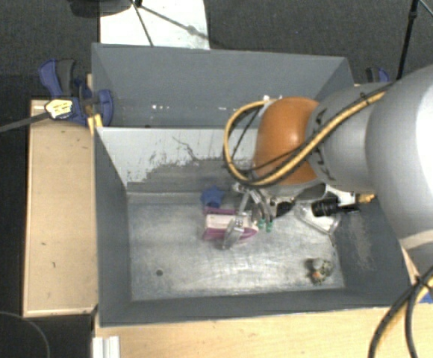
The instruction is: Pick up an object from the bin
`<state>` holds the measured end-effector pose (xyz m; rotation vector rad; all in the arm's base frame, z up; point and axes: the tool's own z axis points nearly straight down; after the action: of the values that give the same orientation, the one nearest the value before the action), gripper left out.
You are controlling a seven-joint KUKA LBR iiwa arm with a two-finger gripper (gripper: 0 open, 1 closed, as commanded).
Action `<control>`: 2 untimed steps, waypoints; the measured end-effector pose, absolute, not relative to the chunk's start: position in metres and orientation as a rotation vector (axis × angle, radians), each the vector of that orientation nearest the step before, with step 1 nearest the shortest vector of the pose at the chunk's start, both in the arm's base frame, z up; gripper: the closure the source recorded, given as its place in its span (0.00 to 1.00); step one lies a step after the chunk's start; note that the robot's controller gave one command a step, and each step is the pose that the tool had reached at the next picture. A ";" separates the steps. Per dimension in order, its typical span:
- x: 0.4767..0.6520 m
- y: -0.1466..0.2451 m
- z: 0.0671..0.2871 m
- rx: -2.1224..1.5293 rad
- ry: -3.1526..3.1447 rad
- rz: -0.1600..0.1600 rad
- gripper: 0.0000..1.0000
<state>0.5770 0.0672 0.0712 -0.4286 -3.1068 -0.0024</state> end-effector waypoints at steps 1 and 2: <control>0.590 0.104 0.106 -0.271 -3.133 -0.003 0.00; 0.586 0.087 0.075 -0.613 -3.069 -0.008 0.00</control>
Offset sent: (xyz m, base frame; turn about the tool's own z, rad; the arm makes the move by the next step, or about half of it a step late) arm 0.0116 0.0356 0.0333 -0.1011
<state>0.5863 0.0872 0.0748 -0.6133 -3.0694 -0.0084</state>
